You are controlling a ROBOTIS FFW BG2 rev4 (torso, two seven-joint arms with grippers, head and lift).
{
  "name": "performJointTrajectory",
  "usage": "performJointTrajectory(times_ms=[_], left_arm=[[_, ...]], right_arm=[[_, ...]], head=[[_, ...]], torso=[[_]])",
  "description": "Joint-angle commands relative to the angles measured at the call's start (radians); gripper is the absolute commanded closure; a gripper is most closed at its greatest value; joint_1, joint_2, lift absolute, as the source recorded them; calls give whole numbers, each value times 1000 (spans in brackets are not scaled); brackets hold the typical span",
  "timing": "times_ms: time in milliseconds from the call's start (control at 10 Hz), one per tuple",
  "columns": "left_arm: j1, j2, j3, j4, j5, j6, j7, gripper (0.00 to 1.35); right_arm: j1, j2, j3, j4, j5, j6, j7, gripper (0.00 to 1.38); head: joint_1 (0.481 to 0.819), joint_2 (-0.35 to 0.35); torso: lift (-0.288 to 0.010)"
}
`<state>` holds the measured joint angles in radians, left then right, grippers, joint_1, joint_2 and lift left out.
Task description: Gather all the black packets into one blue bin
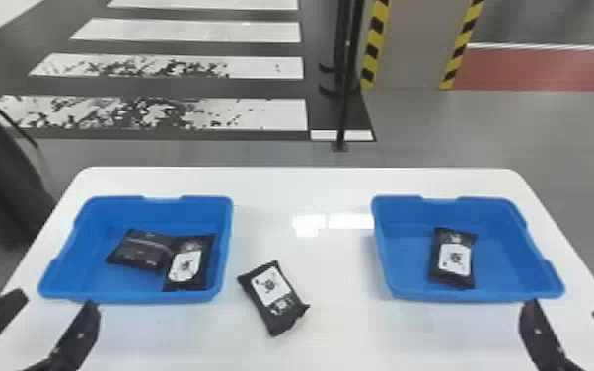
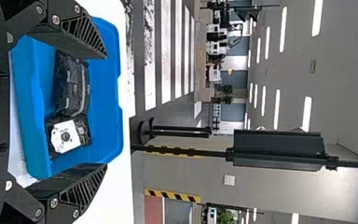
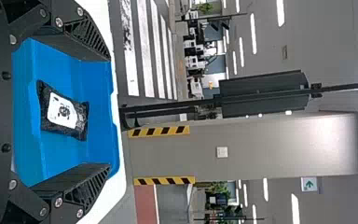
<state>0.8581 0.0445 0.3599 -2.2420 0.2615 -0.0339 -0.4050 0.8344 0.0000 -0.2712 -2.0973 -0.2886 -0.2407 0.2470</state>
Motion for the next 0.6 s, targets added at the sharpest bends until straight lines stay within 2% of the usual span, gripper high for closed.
performJointTrajectory(times_ms=[0,200,400,500], left_arm=[[-11,0,1,2,-26,7,0,219],[-46,6,-1,7,-64,22,-2,219],[-114,37,-45,17,-110,105,-15,219],[-171,60,-89,61,-126,139,-37,219]], right_arm=[[0,1,0,0,-3,0,0,233],[0,1,0,3,-3,-2,0,233],[0,1,0,5,-5,0,0,233],[0,1,0,5,-5,0,0,233]], head=[[695,-21],[695,-21],[695,-28],[695,-37]], torso=[[-110],[-110],[-110],[-110]])
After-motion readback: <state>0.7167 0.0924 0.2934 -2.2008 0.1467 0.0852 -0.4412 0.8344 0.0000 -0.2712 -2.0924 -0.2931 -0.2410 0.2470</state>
